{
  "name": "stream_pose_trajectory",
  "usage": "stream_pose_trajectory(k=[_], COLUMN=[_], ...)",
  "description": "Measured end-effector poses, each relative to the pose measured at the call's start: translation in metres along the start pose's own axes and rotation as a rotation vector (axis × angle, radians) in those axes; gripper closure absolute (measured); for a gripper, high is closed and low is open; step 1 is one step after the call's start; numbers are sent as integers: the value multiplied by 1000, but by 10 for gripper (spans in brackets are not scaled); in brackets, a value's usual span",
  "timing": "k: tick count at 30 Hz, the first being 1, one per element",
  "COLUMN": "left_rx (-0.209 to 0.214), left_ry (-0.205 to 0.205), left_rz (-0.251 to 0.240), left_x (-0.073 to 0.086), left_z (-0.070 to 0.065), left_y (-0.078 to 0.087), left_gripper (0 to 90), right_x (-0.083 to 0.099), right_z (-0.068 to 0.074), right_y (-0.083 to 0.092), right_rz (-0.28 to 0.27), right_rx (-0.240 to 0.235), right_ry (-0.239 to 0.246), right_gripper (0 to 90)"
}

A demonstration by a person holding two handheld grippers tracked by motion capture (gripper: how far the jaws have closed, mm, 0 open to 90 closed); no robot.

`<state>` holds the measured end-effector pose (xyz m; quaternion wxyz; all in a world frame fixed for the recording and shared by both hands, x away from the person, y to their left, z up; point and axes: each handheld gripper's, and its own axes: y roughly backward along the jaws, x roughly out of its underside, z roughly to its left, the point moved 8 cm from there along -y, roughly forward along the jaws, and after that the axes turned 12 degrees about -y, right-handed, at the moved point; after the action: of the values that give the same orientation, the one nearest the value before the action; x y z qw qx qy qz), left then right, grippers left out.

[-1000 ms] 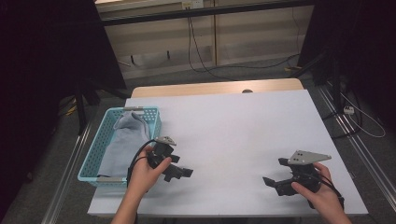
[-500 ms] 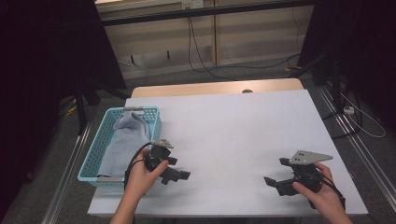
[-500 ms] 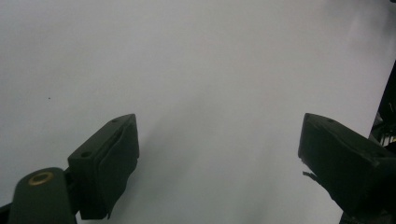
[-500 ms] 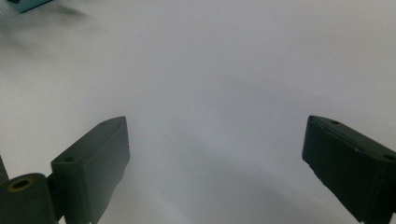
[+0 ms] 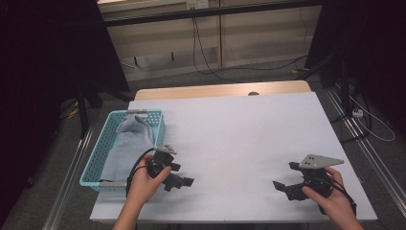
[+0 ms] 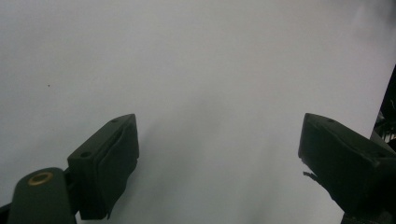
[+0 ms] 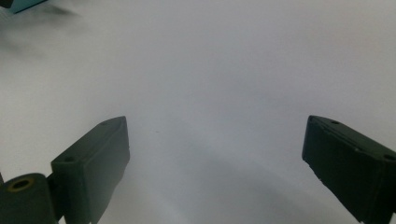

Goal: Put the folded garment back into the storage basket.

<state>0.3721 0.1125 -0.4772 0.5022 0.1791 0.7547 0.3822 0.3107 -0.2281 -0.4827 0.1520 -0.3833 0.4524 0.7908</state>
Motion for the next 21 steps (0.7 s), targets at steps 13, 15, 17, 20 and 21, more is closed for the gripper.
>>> stream_pose_trajectory(k=[13,15,17,20,21], left_rx=[-3,-2,3,0,2], left_ry=[3,-2,-4,-1,-4], left_rz=[-2,-1,1,-2,-2], left_x=[0,-1,-1,-1,-1], left_z=[0,0,-1,-1,-2], left_y=[0,0,-1,-1,-1], left_gripper=[127,127,127,127,127], right_x=[3,4,4,5,5], right_z=[-4,-6,-7,-8,-8], right_y=[0,0,0,0,-1], right_rz=[9,10,8,9,9], right_rx=[10,16,19,23,24], right_ry=[-6,-7,-11,-10,-10], right_gripper=[74,74,74,74,75])
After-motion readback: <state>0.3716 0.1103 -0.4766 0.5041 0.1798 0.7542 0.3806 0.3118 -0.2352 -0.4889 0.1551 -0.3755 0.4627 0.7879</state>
